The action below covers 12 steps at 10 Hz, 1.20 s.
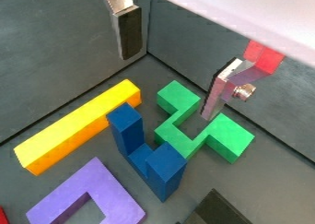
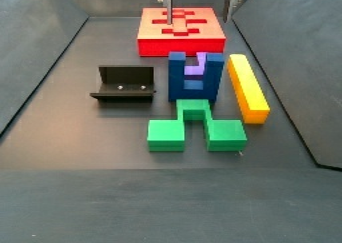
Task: Pick up the purple object. Move up. Place the purple object on the fixture. Regrasp the purple object. Move to above the board. Insert the purple object.
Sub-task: Pick up the purple object.
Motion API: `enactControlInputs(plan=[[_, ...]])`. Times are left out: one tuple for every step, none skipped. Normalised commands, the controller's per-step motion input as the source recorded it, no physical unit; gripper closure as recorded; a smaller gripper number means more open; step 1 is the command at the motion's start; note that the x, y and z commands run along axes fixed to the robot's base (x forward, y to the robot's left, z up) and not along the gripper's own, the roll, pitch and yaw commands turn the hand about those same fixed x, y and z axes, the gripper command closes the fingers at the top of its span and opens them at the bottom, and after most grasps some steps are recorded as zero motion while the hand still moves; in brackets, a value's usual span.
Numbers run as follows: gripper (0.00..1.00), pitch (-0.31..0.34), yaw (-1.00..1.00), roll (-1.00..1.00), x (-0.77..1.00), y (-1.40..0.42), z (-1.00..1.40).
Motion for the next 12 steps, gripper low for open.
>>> enactControlInputs(plan=[[0.00, -0.014, 0.00, 0.00, 0.00, 0.00, 0.00], [0.00, 0.000, 0.00, 0.00, 0.00, -0.03, -0.02], [0.00, 0.000, 0.00, 0.04, 0.05, -0.20, -0.06], [0.00, 0.000, 0.00, 0.18, 0.23, -0.60, 0.00], [0.00, 0.023, 0.03, 0.25, 0.32, -0.72, -0.01], [0.00, 0.000, 0.03, 0.25, 0.31, -0.74, -0.08], [0.00, 0.000, 0.03, 0.24, 0.29, -0.76, -0.11], [0.00, 0.000, 0.04, 0.21, 0.25, -0.73, -0.14], [0.00, -0.001, 0.02, 0.17, 0.24, -0.68, -0.15], [0.00, -0.056, 0.00, 0.06, 0.21, -0.57, -0.25], [0.00, -0.134, 0.00, 0.00, 0.22, -0.48, -0.33], [0.00, -0.206, -0.11, -0.05, 0.29, -0.34, -0.50]])
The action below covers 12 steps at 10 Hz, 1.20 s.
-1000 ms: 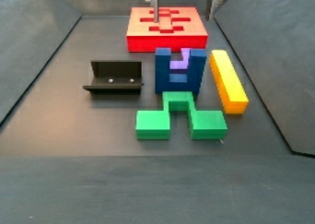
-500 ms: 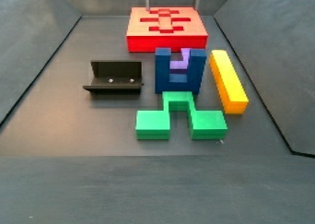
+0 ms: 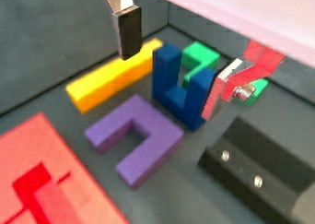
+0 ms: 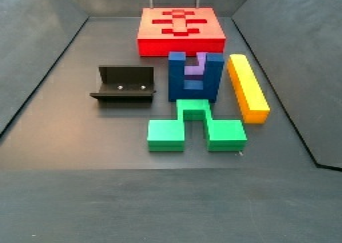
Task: Pick up the purple object. Move up. Place the purple object on the fixture. Regrasp the purple object. Move to above the board. Insert the purple object.
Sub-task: Pick up the purple object.
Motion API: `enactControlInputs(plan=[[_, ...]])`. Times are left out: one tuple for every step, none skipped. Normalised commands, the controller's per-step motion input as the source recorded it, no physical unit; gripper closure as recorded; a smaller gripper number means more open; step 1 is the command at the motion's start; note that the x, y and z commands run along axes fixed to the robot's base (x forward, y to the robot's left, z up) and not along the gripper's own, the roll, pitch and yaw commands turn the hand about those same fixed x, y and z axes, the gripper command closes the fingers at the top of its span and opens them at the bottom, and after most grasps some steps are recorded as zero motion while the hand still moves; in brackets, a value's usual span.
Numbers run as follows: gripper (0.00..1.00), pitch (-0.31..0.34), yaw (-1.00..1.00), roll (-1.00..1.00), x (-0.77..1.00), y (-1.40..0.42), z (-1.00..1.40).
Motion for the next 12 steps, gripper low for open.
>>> enactControlInputs(plan=[[0.00, -0.243, -0.19, -0.06, 0.30, -0.23, -0.70], [0.00, -0.244, -0.21, -0.03, 0.26, -0.23, -0.78], [0.00, -0.226, -0.15, 0.00, 0.17, -0.22, -0.77], [0.00, -0.181, -0.08, 0.00, 0.05, -0.24, -0.72], [0.00, -0.117, -0.01, 0.02, 0.03, -0.25, -0.63], [0.00, -0.090, 0.00, 0.07, 0.00, -0.26, -0.64], [0.00, -0.053, 0.00, 0.11, 0.00, -0.25, -0.67], [0.00, 0.000, 0.10, 0.23, 0.00, -0.26, -0.61], [0.00, 0.000, 0.10, 0.25, 0.01, -0.24, -0.52], [0.00, 0.026, 0.00, 0.26, 0.06, -0.18, -0.42], [0.00, 0.051, 0.00, 0.25, 0.09, -0.04, -0.41], [0.00, 0.074, 0.00, 0.23, 0.00, 0.01, -0.37]])
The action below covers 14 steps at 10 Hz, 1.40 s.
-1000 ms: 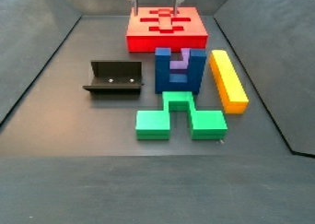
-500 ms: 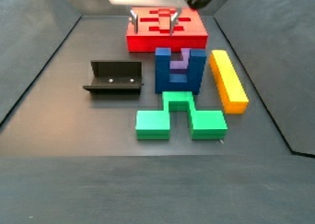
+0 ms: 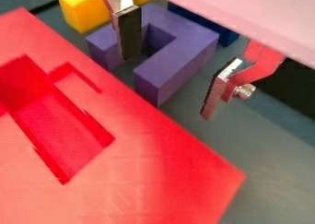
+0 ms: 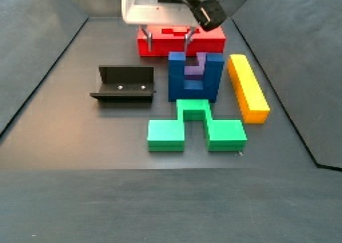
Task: Pick up the purple object. Move up. Place the purple object on the fixture. Regrasp the purple object. Move to above the board. Insert the purple object.
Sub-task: Pick up the purple object.
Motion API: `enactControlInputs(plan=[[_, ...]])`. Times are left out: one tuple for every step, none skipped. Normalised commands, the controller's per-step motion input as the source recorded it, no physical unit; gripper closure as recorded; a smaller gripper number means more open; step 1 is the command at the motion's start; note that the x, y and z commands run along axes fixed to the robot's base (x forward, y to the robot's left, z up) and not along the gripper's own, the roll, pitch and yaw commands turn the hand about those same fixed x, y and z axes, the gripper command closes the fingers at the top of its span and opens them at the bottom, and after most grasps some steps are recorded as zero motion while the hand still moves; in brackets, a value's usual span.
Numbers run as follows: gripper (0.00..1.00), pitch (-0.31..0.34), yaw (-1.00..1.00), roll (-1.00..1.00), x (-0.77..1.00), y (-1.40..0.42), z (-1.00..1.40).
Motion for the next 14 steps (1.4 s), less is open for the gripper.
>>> enactControlInputs(plan=[[0.00, 0.056, 0.00, 0.02, 0.00, 0.20, -0.12], [0.00, 0.000, 0.01, -0.08, -0.01, 0.24, 0.00], [0.00, -0.001, 0.04, -0.11, -0.03, 0.21, 0.00], [0.00, 0.000, 0.06, -0.03, 0.00, 0.05, -0.06], [0.00, 0.000, 0.11, 0.04, -0.04, 0.00, -0.28], [0.00, 0.000, 0.16, 0.09, -0.06, 0.00, -0.35], [0.00, 0.000, 0.12, 0.01, 0.00, 0.00, -0.14], [0.00, 0.000, 0.00, 0.00, 0.00, -0.03, 0.00], [0.00, 0.000, 0.00, 0.04, -0.05, -0.13, -0.02], [0.00, -0.016, 0.00, 0.07, -0.09, -0.21, -0.06], [0.00, 0.000, 0.00, -0.01, 0.00, 0.01, 0.00], [0.00, 0.000, 0.00, -0.05, 0.00, 0.13, -0.03], [0.00, 0.000, 0.00, -0.02, 0.00, 0.08, 0.00], [0.00, 0.000, 0.00, 0.00, 0.00, 0.00, 0.00]])
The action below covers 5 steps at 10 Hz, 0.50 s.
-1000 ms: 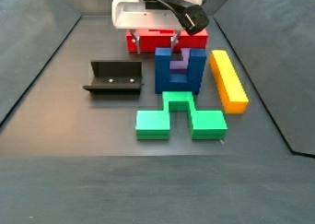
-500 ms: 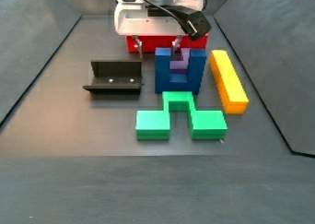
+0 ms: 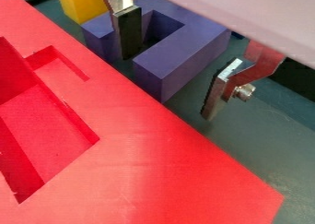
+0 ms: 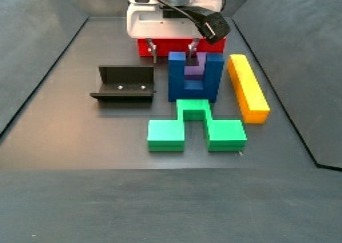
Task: Pick up the purple object. Move up. Place the purple object on the fixture. Regrasp the purple object. Move to above the board. Insert the purple object.
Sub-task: Pick up the purple object.
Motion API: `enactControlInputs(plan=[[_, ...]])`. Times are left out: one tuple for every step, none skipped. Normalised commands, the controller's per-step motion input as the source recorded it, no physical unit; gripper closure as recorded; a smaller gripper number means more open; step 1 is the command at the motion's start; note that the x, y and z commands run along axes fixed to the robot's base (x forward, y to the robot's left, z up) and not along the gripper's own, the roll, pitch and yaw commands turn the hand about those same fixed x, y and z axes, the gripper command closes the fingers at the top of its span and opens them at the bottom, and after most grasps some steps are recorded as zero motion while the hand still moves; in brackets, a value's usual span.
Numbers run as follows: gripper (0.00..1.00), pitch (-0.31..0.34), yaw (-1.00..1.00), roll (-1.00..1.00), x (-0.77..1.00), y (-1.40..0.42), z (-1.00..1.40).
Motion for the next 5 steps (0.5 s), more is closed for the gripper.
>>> enactControlInputs(plan=[[1.00, 0.000, 0.00, 0.00, 0.00, 0.00, 0.00], [1.00, 0.000, 0.00, 0.00, 0.00, 0.00, 0.00], [1.00, 0.000, 0.00, 0.00, 0.00, 0.00, 0.00], [1.00, 0.000, 0.00, 0.00, 0.00, 0.00, 0.00], [1.00, 0.000, 0.00, 0.00, 0.00, 0.00, 0.00]])
